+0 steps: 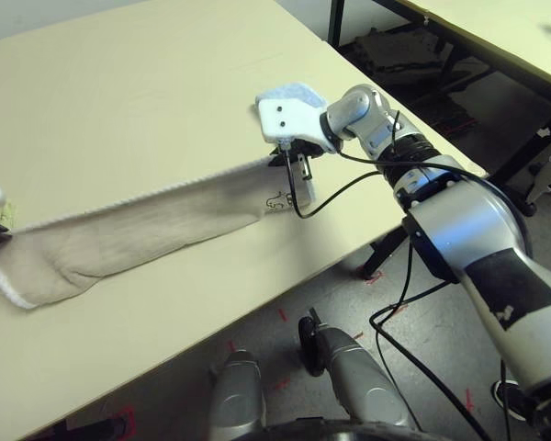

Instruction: Fold the towel and set it aside.

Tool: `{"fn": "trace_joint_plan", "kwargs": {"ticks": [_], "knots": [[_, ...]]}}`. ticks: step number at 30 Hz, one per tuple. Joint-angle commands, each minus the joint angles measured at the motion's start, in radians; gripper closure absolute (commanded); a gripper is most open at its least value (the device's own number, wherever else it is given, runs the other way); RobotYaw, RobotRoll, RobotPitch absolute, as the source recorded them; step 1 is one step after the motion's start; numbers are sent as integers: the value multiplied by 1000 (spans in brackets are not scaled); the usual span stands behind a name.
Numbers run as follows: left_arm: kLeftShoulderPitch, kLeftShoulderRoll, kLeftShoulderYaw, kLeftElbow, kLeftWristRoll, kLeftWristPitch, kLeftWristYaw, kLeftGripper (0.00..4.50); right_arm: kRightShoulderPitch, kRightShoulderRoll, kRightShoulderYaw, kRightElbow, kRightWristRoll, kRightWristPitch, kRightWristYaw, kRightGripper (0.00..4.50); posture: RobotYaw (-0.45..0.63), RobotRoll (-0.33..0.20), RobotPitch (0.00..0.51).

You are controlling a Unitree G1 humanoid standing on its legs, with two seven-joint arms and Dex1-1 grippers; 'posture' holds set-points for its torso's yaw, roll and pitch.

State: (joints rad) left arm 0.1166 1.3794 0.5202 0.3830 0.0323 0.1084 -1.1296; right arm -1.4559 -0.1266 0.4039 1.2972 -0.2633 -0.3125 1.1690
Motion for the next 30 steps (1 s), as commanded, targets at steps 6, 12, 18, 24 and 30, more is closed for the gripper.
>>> {"fn": "trace_joint_plan", "kwargs": {"ticks": [6, 12, 18, 24, 30], "knots": [[-7, 13, -21, 33, 10, -29, 19, 26, -19, 27, -57, 2, -6, -5, -78, 15, 3, 0, 229], [89, -44, 124, -68, -7, 38, 10, 26, -20, 8, -109, -9, 14, -4, -62, 15, 9, 0, 233], [279, -294, 441, -489, -85, 365, -4, 26, 25, -63, -217, -44, 115, 105, 39, 15, 32, 0, 245], [390, -535, 618, -810, -229, 673, 32, 26, 102, -166, -289, -77, 170, 209, 83, 15, 28, 0, 250], [467, -630, 635, -851, -280, 695, 87, 26, 192, -218, -275, -106, 168, 225, 182, 15, 27, 0, 249]]}}
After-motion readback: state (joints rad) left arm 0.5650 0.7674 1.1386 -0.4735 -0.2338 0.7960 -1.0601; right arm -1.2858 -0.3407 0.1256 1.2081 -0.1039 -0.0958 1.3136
